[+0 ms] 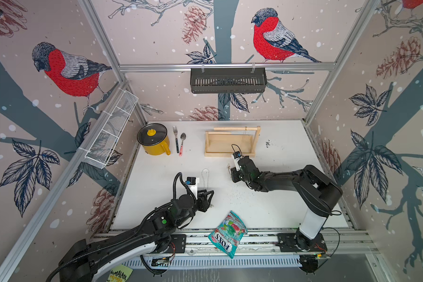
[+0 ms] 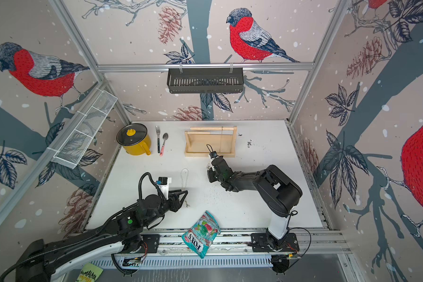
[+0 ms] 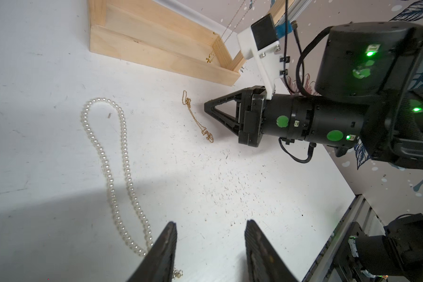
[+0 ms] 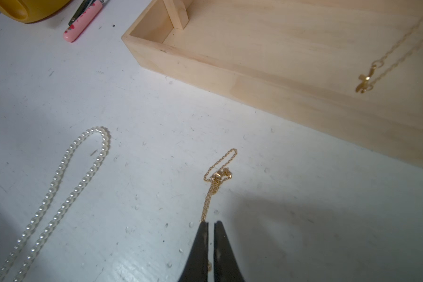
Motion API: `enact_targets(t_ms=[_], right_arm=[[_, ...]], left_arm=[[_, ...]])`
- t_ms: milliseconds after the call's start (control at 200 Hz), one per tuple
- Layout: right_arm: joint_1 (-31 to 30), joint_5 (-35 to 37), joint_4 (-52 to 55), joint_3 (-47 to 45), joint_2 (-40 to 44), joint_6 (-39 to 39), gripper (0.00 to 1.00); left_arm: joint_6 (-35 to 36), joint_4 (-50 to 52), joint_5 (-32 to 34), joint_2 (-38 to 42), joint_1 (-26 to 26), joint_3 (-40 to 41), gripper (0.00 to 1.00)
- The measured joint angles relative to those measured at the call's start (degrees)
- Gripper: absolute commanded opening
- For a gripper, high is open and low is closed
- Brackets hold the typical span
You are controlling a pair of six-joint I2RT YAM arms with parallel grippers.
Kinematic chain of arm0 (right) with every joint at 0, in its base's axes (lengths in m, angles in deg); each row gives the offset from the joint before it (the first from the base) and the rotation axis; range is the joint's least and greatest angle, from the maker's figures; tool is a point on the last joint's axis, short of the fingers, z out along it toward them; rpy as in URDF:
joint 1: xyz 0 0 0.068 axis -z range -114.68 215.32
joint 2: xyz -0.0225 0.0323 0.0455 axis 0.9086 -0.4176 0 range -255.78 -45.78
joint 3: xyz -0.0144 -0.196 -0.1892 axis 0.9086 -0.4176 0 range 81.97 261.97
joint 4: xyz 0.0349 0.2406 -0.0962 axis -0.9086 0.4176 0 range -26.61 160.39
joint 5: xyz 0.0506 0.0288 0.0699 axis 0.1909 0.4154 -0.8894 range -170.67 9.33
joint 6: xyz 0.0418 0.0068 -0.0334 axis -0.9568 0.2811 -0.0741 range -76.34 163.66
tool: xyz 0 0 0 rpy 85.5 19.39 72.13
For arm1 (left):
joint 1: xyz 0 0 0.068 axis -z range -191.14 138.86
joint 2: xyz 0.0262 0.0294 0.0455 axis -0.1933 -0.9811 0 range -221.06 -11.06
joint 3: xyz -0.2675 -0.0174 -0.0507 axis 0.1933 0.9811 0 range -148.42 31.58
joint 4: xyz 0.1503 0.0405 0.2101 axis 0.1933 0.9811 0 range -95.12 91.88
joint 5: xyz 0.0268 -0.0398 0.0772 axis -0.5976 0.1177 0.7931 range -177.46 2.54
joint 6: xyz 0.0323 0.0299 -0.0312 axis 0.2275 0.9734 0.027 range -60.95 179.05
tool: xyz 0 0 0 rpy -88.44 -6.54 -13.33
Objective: Take the necklace off the jewelry display stand
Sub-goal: Place the necklace at the center of the board, then adjust the necklace at the center of the board.
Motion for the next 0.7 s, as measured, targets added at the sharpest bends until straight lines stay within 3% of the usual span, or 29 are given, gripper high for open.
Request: enact_targets(t_ms=[700], right_arm=[[-1.86,-0.92,-0.46,-3.39,0.57,-0.24,0.05]], left_arm=[[0.11,2.03,6.88,-21.81,-1.31,-12.35,0.57]])
